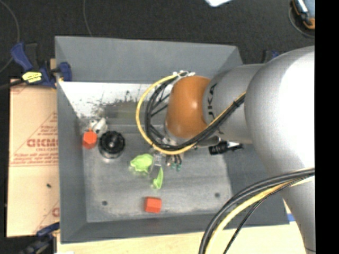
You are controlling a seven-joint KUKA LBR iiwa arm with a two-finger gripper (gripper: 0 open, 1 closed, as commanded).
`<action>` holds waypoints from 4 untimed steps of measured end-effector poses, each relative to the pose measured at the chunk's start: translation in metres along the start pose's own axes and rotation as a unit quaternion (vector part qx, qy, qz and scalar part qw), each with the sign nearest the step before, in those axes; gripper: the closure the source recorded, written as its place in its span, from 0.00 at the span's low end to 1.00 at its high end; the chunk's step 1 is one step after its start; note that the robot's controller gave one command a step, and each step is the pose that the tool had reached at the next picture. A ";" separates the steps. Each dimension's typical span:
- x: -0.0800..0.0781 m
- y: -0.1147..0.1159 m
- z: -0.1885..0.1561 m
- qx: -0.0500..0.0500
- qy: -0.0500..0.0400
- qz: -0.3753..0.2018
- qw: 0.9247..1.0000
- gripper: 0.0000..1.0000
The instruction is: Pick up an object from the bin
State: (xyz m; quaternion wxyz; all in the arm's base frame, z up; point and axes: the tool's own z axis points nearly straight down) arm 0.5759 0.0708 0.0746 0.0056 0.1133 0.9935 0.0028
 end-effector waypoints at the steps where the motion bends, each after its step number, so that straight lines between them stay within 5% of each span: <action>1: 0.000 0.000 0.000 0.000 0.000 0.000 1.000 1.00; 4: 0.001 0.000 -0.022 0.000 0.001 0.000 1.000 1.00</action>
Offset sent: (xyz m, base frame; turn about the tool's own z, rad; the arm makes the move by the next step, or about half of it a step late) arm 0.0001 0.0001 0.0033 0.0000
